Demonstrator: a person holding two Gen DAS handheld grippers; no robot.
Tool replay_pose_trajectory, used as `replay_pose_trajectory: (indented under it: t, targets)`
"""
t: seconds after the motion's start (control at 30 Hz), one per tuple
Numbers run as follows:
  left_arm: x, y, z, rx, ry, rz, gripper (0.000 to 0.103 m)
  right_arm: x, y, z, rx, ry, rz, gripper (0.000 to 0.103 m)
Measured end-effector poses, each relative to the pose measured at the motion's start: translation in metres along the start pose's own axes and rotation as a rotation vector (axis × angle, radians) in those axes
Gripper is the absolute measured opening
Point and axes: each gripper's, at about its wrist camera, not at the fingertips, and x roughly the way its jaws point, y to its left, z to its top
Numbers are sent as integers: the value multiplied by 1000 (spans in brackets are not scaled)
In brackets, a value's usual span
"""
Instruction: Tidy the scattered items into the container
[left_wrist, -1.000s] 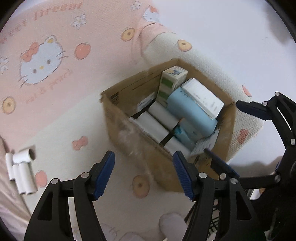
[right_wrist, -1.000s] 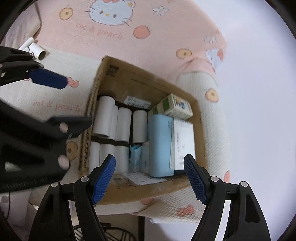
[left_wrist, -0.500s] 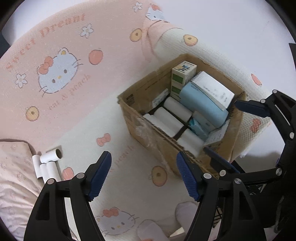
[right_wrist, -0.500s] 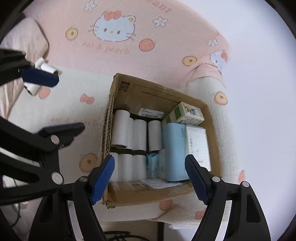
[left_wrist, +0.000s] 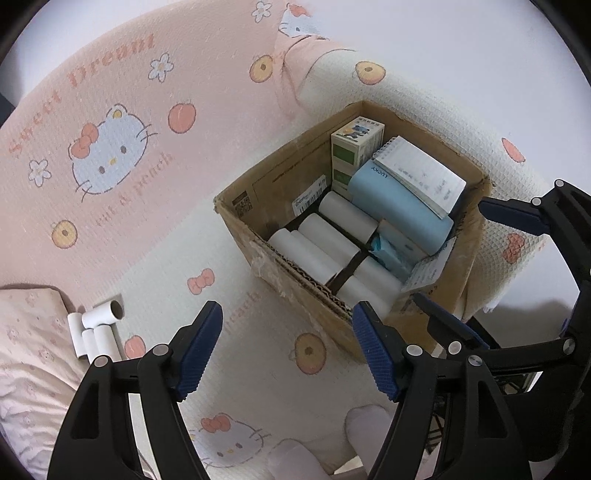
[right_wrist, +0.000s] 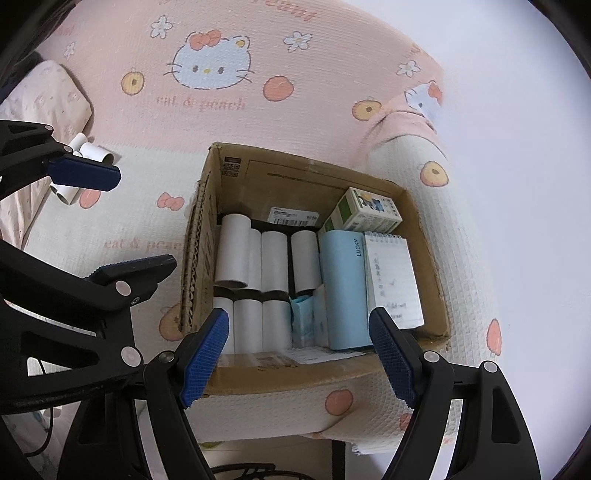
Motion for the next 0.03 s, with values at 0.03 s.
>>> replay_pose_trajectory:
  t: [0.03]
  targets:
    - [0,-1,1,4,3,5,76,0,-1,-1,4,2,2,77]
